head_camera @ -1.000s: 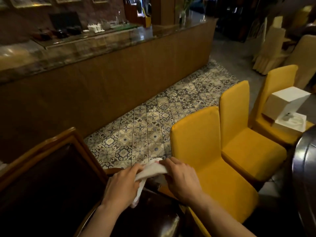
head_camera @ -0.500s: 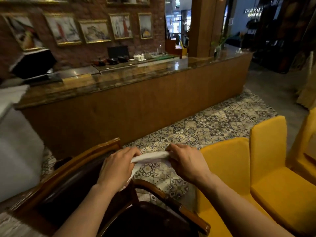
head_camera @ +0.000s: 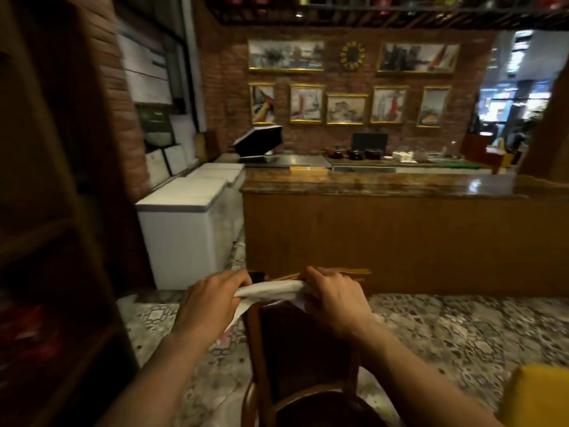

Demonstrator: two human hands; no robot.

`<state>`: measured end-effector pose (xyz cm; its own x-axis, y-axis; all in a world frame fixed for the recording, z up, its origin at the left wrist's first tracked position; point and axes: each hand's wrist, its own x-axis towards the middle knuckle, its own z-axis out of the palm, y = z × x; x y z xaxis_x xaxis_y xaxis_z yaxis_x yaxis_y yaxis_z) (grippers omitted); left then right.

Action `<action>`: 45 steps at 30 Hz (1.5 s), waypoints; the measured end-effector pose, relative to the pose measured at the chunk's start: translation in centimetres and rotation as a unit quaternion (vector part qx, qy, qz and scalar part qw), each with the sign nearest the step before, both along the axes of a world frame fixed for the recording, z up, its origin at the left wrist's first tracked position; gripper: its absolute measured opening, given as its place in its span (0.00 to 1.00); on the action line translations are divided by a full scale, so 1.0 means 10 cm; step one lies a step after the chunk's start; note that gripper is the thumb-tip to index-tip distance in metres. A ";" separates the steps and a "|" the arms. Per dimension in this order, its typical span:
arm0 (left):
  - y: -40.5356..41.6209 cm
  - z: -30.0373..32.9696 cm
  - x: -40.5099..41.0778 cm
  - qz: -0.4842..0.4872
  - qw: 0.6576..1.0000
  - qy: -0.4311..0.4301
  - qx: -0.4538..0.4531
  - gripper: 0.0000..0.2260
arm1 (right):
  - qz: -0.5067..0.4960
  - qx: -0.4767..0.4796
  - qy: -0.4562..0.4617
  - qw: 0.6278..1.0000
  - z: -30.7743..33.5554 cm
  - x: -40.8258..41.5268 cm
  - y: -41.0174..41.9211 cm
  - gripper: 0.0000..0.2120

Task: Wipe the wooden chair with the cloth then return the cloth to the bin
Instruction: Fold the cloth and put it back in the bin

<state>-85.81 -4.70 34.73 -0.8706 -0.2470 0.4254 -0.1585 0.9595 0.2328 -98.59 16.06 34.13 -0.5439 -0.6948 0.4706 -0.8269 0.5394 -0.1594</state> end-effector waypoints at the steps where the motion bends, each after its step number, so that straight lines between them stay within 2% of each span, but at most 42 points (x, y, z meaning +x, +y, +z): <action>1: -0.16 0.03 0.29 0.025 1.000 0.001 0.000 0.13 | 0.026 -0.003 0.004 1.000 0.04 0.19 -0.22 0.17; 5: -0.70 0.15 1.45 0.139 0.990 0.004 -0.024 0.11 | 0.129 -0.006 0.020 0.991 0.18 1.04 -1.05 0.11; 11: -1.10 0.25 3.01 0.261 0.965 -0.006 -0.040 0.13 | 0.242 -0.010 0.036 0.970 0.25 2.18 -2.01 0.12; 15: -1.16 0.29 3.91 0.343 0.938 -0.016 -0.045 0.11 | 0.332 -0.013 0.020 0.943 0.29 2.87 -2.47 0.13; 17: -1.10 0.32 4.45 0.412 0.910 -0.023 -0.034 0.11 | 0.395 -0.006 0.018 0.918 0.30 3.33 -2.72 0.14; 21: -0.88 0.38 5.11 0.488 0.872 -0.035 -0.033 0.10 | 0.476 -0.017 0.016 0.879 0.32 3.96 -2.99 0.14; 24: -0.63 0.39 5.58 0.553 0.831 -0.052 -0.025 0.12 | 0.558 -0.005 -0.010 0.830 0.28 4.45 -3.09 0.11; 27: -0.36 0.35 5.91 0.608 0.790 -0.075 -0.019 0.12 | 0.602 -0.005 -0.018 0.798 0.19 4.85 -3.11 0.12; 35: 0.28 0.07 6.55 0.704 0.701 -0.112 -0.015 0.13 | 0.674 0.018 -0.047 0.737 -0.18 5.75 -2.92 0.14; 42: 0.46 -0.25 6.94 0.725 0.679 -0.114 0.025 0.15 | 0.689 0.043 -0.044 0.722 -0.41 6.20 -2.88 0.15; 45: 0.45 -0.40 7.16 0.722 0.683 -0.104 0.050 0.12 | 0.692 0.056 -0.049 0.718 -0.53 6.41 -2.88 0.14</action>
<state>-14.18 -0.24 30.73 0.2711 -0.9302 0.2474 -0.9615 -0.2497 0.1148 -34.46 -12.78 28.79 0.6772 -0.6328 0.3754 -0.5720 -0.7737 -0.2723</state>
